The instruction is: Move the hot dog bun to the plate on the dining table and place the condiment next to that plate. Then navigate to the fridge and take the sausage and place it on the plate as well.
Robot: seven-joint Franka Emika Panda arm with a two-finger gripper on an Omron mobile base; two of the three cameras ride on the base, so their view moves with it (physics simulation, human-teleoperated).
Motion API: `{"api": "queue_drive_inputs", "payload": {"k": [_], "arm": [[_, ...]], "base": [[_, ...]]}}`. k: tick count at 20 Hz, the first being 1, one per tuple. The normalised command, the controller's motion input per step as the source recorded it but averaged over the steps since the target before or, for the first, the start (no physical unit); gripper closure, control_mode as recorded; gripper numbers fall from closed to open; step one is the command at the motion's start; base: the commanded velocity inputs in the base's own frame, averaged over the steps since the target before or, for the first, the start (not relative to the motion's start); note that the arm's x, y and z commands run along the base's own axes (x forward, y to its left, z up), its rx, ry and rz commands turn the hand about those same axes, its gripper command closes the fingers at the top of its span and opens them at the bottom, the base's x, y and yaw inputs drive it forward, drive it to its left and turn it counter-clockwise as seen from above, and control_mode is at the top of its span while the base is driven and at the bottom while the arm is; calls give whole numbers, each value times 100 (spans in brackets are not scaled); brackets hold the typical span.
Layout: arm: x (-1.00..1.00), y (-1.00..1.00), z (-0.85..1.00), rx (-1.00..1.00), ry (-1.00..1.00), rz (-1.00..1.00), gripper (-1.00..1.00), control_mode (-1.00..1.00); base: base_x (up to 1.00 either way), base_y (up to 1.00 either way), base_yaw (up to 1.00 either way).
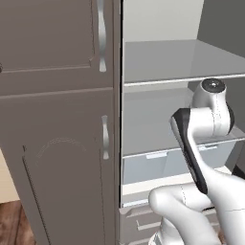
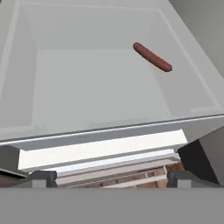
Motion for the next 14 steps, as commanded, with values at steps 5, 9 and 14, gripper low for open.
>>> {"api": "queue_drive_inputs", "payload": {"k": [5, 9, 14], "arm": [[6, -78, -12, 0, -12, 8, -100, -100], [16, -97, -13, 0, -16, 5, -100, -100], [39, -50, -4, -3, -19, 5, -100, -100]], "base": [[0, 0, 0], [0, 0, 0], [0, 0, 0]]}}
